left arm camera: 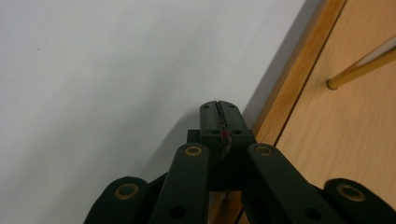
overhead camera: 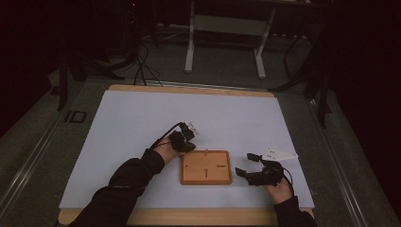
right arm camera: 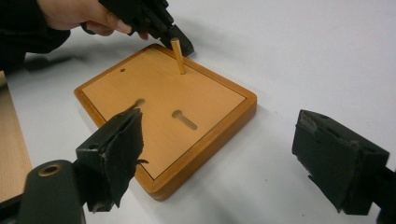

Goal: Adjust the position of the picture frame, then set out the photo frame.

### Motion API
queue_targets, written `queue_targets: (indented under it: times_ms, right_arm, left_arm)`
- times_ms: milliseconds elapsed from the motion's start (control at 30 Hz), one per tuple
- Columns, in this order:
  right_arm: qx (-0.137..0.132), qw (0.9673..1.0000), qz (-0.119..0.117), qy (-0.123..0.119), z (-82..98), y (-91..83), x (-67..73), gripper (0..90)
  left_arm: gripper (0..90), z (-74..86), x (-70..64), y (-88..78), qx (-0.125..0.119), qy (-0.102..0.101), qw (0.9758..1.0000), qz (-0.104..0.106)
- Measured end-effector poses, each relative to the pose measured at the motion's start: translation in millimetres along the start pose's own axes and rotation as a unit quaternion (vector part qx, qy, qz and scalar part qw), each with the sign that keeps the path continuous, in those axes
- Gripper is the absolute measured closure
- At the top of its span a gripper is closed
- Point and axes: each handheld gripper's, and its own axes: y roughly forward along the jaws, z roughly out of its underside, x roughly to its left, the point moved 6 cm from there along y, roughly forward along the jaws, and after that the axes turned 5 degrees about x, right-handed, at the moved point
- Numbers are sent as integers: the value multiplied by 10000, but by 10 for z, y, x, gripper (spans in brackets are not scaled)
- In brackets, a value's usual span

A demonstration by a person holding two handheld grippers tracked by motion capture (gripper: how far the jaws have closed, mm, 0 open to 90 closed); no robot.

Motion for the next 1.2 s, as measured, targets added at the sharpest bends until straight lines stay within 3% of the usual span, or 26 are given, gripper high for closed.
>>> queue_targets:
  times_ms: [200,333,400,500,600,733,900,933,1200]
  right_arm:
    - [-7,10000,-21,17,-4,10,-3,158]
    - [19,10000,-24,-15,0,17,5,158]
    - [44,10000,-22,-34,4,20,4,158]
    - [29,10000,-22,-31,6,14,2,158]
    - [16,10000,-37,-24,3,9,5,158]
    - [19,9999,-105,-68,5,2,23,158]
    - [33,9997,-168,-160,6,2,57,159]
    - [33,9997,-168,-160,6,2,57,158]
    - [69,9996,-179,-229,3,20,83,159]
  left_arm:
    - [899,20,23,-49,-66,-82,9999,-78]
    - [795,32,34,-160,-163,-175,9997,-68]
    - [741,43,42,-231,-191,-212,9996,51]
    - [717,56,31,-325,-251,-248,9993,95]
    - [715,58,-29,-416,-299,-152,9993,169]
    - [631,53,-148,-527,-376,-11,9989,265]
    - [595,28,-229,-578,-452,80,9984,342]
    - [595,-18,-318,-617,-569,178,9973,439]
    - [572,-77,-454,-548,-609,307,9958,606]
